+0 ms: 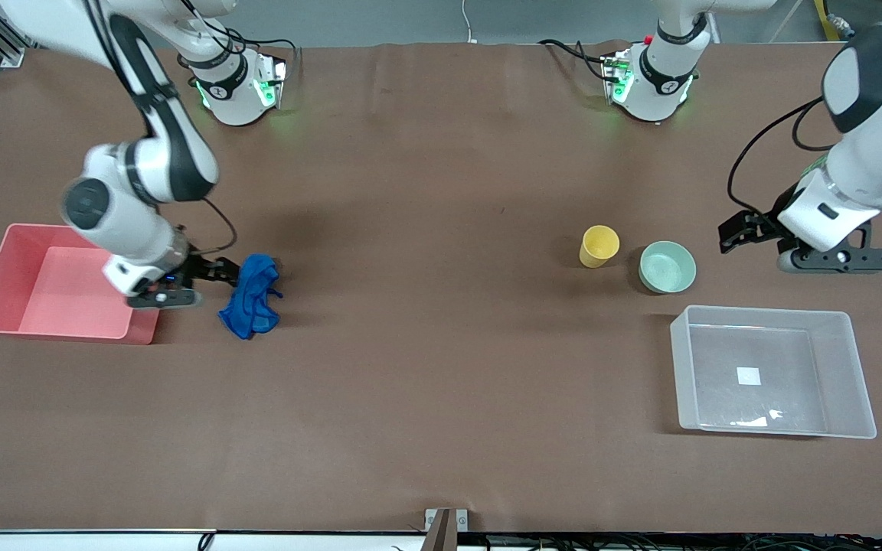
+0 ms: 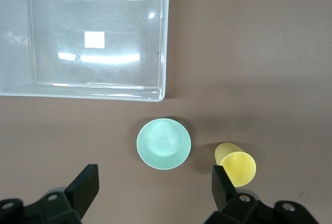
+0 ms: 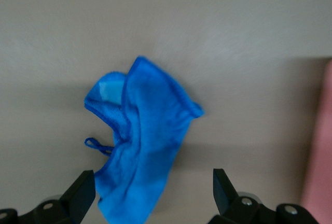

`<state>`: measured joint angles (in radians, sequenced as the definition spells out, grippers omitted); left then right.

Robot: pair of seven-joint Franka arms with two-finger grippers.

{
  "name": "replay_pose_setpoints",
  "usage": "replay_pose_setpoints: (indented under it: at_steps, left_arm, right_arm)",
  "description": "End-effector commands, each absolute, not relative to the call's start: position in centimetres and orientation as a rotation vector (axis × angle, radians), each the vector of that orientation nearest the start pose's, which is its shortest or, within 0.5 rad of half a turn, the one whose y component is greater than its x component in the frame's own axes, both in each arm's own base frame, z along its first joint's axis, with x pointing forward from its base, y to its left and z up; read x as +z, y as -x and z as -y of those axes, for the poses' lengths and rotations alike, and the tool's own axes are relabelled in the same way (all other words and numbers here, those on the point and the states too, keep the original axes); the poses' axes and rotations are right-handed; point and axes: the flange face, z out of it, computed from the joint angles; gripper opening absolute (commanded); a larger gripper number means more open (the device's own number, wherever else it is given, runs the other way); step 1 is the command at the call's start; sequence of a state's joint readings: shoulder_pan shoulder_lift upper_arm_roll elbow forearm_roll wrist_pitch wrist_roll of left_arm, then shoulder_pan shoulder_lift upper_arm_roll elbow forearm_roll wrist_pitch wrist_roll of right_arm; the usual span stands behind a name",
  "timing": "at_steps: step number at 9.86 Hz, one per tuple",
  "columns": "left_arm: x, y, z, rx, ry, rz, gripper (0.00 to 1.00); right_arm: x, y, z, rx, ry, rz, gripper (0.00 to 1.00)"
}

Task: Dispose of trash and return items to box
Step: 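Reach the right gripper to the blue cloth while the left gripper approaches the bowl, then grasp the blue cloth with the right gripper and carry it over the pink bin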

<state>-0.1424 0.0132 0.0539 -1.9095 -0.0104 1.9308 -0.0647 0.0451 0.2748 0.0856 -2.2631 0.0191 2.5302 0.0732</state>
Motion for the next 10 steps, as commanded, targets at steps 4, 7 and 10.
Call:
replay_pose_setpoints:
  at_steps: [4,7,10]
  left_arm:
    - [41.9,-56.1,3.8,0.011,3.13,-0.034,0.96]
    - [38.5,-55.2,3.3,-0.008,3.132,-0.022,0.94]
    - [36.3,-55.6,3.4,0.011,3.127,-0.027,0.94]
  right_arm:
    - [18.5,-52.8,-8.0,0.046,3.102,0.046,0.58]
    - [18.8,-53.0,-8.4,0.049,3.102,0.02,0.01]
    - [25.3,-55.7,-9.9,0.182,3.107,-0.088,0.01]
